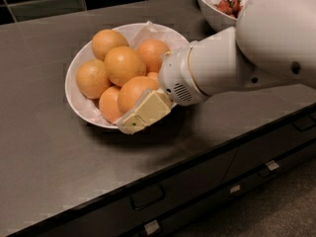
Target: Pick orange from white bowl
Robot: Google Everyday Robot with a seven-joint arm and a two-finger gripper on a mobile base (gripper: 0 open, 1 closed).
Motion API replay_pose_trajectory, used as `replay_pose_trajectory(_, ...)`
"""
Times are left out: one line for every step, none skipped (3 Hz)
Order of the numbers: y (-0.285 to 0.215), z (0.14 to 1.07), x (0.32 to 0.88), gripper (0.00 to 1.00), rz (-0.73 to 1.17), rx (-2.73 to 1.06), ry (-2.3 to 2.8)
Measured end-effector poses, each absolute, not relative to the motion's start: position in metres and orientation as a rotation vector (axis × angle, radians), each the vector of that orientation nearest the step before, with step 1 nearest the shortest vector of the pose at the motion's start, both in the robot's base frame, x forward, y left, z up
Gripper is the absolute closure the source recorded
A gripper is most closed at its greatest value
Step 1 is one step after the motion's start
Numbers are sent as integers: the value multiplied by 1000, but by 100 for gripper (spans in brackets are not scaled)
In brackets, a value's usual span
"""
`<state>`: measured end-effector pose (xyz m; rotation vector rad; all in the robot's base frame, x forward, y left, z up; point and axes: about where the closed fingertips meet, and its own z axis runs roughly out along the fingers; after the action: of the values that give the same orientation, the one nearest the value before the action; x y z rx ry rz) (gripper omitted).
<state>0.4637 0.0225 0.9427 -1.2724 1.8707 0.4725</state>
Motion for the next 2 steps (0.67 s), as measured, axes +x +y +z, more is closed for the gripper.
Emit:
replay_pose_trajectory(27,935,468,0,406,-1231,1914)
replay_pose_trajectory(28,931,471,19,282,-1160,1960)
